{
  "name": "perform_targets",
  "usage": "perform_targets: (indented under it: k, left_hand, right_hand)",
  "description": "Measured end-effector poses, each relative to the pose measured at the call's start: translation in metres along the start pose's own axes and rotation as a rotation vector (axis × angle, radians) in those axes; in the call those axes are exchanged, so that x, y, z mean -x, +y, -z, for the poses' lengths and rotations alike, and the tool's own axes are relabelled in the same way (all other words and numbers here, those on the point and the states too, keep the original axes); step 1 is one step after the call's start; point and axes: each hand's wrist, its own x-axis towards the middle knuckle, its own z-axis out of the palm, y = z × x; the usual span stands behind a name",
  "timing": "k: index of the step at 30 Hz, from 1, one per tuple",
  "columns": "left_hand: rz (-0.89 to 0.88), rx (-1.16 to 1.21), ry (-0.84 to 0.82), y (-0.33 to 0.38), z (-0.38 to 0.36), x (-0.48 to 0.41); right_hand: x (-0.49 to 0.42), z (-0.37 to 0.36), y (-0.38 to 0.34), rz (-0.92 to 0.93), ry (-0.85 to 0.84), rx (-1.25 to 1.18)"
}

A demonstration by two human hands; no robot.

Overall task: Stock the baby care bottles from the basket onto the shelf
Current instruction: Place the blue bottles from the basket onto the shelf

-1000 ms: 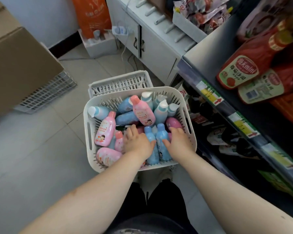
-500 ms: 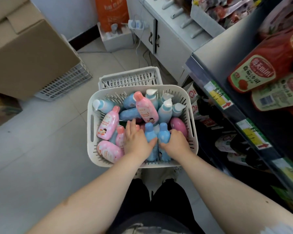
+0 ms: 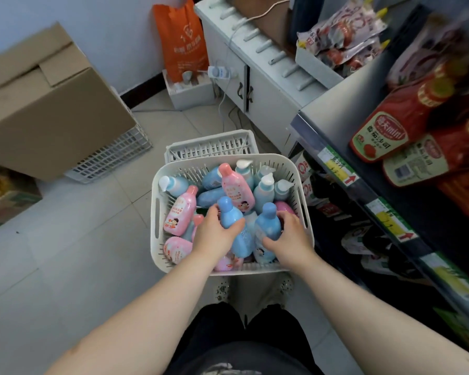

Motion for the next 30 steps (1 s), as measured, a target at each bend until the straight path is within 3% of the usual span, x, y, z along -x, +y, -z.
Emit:
perform_targets:
  k: [11, 18, 21, 30]
  left_hand:
    - [-0.117, 0.195, -0.352, 0.034, 0.034, 0.006]
    - [-0.260, 0.266, -0.462, 0.092, 0.056, 0.025]
    - [-0.306, 0.325, -0.600, 0.119, 0.067, 0.031]
    - [-0.560, 0.292, -0.759, 0.215, 0.109, 0.072]
  right_hand:
    - [0.036, 0.035, -0.036, 0.086, 0.039, -0.120]
    - [0.064, 0.075, -0.063, 0.122, 0.164, -0.199]
    - [0.081, 0.098, -0.072, 0.156, 0.225, -0.248]
    - [0.134, 0.173, -0.099, 0.285, 0.468, -0.280]
